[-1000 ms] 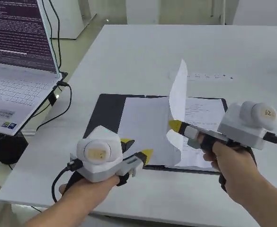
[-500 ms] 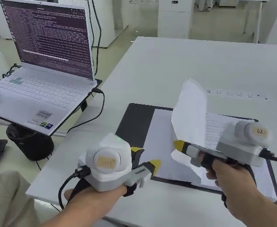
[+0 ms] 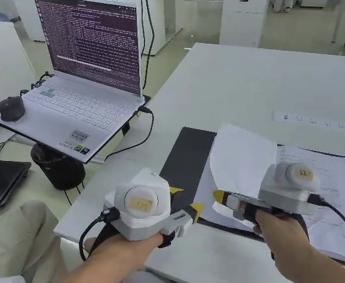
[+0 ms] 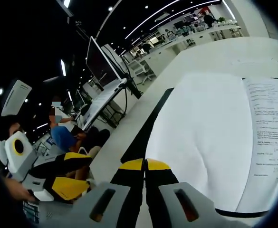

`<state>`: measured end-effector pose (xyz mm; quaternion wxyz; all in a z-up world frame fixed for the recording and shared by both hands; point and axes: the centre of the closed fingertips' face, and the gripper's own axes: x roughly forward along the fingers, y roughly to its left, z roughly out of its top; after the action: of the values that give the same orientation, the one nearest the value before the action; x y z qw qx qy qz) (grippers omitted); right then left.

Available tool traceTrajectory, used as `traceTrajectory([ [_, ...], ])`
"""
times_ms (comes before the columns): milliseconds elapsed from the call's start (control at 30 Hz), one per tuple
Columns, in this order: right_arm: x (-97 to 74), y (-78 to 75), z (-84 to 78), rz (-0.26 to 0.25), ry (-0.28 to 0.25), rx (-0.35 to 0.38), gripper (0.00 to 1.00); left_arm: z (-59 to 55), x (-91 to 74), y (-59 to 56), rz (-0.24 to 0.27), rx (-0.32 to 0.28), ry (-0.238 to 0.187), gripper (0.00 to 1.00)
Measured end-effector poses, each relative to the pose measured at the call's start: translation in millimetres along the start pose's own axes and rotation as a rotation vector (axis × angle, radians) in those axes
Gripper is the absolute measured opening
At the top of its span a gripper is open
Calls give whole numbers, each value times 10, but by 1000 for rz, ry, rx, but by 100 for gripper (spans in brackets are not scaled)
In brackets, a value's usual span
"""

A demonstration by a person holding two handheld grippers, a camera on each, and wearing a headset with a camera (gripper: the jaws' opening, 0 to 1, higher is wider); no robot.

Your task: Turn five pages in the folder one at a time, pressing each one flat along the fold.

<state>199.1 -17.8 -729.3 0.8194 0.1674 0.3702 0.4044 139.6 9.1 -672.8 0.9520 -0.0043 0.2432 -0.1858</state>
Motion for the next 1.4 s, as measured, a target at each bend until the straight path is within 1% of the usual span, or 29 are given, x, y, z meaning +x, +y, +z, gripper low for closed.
traceTrajectory([
  [33, 28, -5, -13, -1, 7, 2, 0, -33, 1, 31, 9, -10, 10, 26],
  [100, 74, 3, -40, -2, 16, 2, 0, -42, 1, 54, 13, -18, 7, 25],
  [200, 192, 12, -133, -1, 55, 4, 0, -48, 9, 97, 26, -27, 6, 25],
  [267, 258, 46, -204, 15, 85, 30, 0, -66, 15, 120, 34, -29, 11, 25],
  [300, 280, 31, -206, 5, 82, 26, 0, -72, 20, 128, 35, -32, 12, 25],
  [333, 312, 7, -229, -5, 90, 18, 0, -77, 28, 144, 40, -34, 10, 25],
  [400, 351, -39, -292, -17, 114, 27, 0, -88, 33, 158, 48, -38, 13, 25],
  [500, 397, -74, -354, -25, 134, 11, 0, -114, 47, 179, 58, -40, 19, 25],
  [600, 441, -115, -398, -34, 147, 2, 0, -143, 62, 175, 61, -43, 27, 25],
  [633, 453, -126, -410, -37, 147, -6, 0, -160, 70, 170, 63, -35, 35, 25],
  [700, 469, -141, -422, -41, 146, -3, 0, -168, 75, 166, 61, -34, 37, 25],
  [800, 455, -123, -426, -44, 140, -7, 0, -170, 76, 171, 69, -38, 37, 25],
  [933, 457, -130, -447, -42, 146, -34, 0, -192, 86, 183, 75, -43, 46, 25],
  [967, 450, -123, -452, -37, 145, -35, 1, -198, 89, 178, 73, -39, 51, 25],
  [1033, 448, -19, -477, 24, 146, -23, 4, -209, 93, 163, 66, -36, 59, 25],
  [1067, 443, 19, -496, 47, 152, -36, 5, -213, 94, 160, 64, -34, 62, 26],
  [1100, 432, 18, -493, 43, 145, -51, 6, -234, 109, 165, 60, -24, 76, 26],
  [1133, 411, 20, -466, 45, 127, -49, 8, -247, 119, 173, 58, -16, 86, 26],
  [1167, 396, 35, -438, 59, 110, -34, 9, -253, 137, 186, 55, -5, 92, 26],
  [1200, 346, 64, -412, 77, 103, -3, 9, -255, 152, 197, 53, -3, 94, 27],
  [1233, 309, 44, -392, 72, 100, -1, 11, -264, 167, 205, 50, 5, 108, 26],
  [1267, 276, 21, -351, 73, 86, 2, 12, -271, 191, 211, 48, 9, 115, 26],
  [1300, 224, -9, -275, 76, 56, 2, 11, -297, 234, 199, 41, 16, 128, 26],
  [1333, 172, -37, -233, 71, 43, 12, 10, -346, 261, 179, 25, 35, 158, 27],
  [1367, 112, -107, -176, 56, 25, 33, 10, -370, 292, 157, 10, 58, 176, 27],
  [1400, 77, -154, -134, 51, 12, 45, 10, -363, 354, 143, 5, 67, 175, 27],
])
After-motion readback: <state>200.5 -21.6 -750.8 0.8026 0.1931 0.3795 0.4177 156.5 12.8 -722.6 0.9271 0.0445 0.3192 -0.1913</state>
